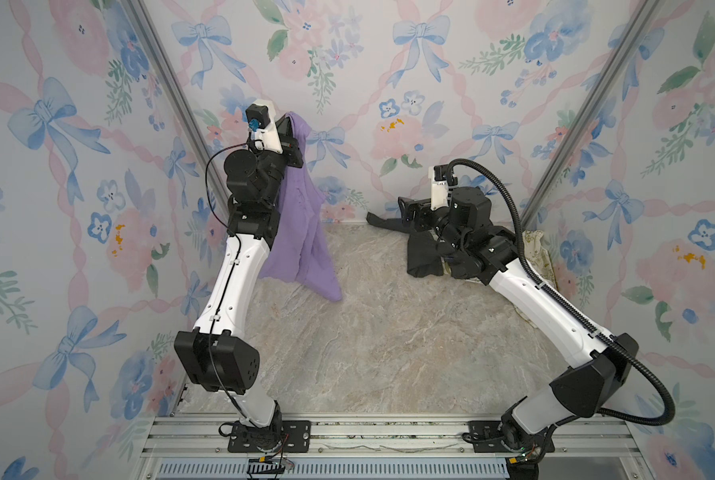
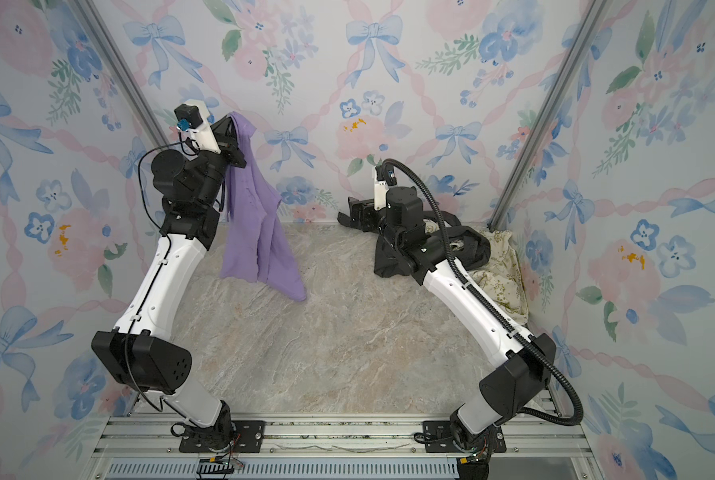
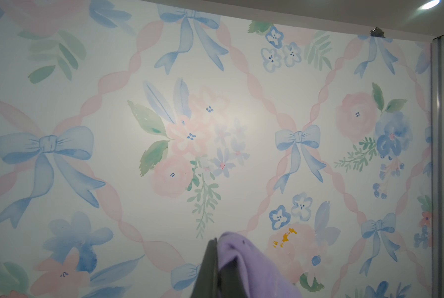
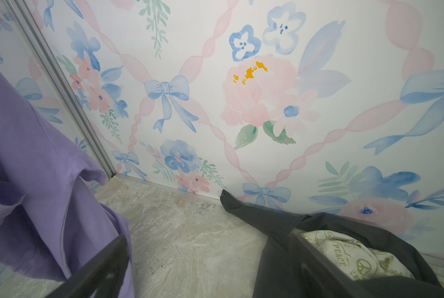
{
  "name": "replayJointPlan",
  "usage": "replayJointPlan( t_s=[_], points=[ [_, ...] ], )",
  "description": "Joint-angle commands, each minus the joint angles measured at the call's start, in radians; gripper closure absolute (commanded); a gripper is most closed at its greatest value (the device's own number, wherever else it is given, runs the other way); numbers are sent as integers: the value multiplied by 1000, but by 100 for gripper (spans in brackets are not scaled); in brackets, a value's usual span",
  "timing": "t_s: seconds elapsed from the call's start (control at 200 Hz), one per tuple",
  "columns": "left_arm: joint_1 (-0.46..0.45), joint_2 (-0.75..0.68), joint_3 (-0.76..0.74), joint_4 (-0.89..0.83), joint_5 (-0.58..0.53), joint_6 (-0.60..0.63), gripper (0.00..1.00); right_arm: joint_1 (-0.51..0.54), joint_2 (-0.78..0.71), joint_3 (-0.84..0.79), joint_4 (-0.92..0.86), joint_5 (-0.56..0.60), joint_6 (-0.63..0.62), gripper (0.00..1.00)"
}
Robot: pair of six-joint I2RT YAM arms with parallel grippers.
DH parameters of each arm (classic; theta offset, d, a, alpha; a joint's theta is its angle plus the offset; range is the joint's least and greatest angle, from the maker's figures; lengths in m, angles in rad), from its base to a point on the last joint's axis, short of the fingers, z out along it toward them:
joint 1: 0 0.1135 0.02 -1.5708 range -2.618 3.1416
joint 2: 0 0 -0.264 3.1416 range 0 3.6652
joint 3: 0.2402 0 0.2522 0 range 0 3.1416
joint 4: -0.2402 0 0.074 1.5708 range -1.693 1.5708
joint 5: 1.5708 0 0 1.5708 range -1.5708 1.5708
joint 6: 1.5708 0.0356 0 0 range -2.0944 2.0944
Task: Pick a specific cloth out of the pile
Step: 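Carry the lavender shirt away with the left gripper while the right gripper releases and withdraws, then lower the lavender shirt onto the open table with the left gripper and release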
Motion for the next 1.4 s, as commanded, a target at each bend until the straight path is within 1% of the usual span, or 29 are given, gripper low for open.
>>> replayJointPlan(
  t_s=[0.0,0.11,0.22,0.29,0.385,0.475,0.535,0.595,0.745,0.81,0.955,1.06,1.17,1.395],
  points=[
    [5,76,130,-51,-27,-30,100,-25,14,45,1,-26,12,1],
    [6,182,267,-46,-20,-55,100,-52,12,41,2,-35,19,1],
    [13,303,460,-65,-11,-86,100,-79,12,36,6,-51,35,1],
    [23,362,552,-57,-10,-113,100,-95,16,36,11,-58,40,0],
    [35,386,569,-15,-27,-149,100,-108,24,43,17,-69,45,0],
    [37,371,539,-28,-27,-138,100,-117,38,57,13,-86,48,0],
    [36,333,470,-31,-15,-115,100,-121,48,66,10,-95,49,0],
    [32,276,361,-30,-25,-81,100,-124,55,71,8,-101,51,0],
    [31,102,66,-17,-121,6,100,-128,67,75,6,-120,56,0],
    [31,28,-60,-9,-146,35,100,-130,69,75,5,-127,61,0],
    [9,-124,-345,14,-139,56,100,-129,72,64,4,-141,80,0],
    [-23,-223,-543,26,-161,59,100,-131,72,61,3,-150,96,1],
    [-51,-308,-717,25,-199,38,100,-129,72,57,-4,-163,109,1],
    [-61,-448,-1013,25,-253,-73,100,-124,68,42,-21,-180,129,1]
  ],
)
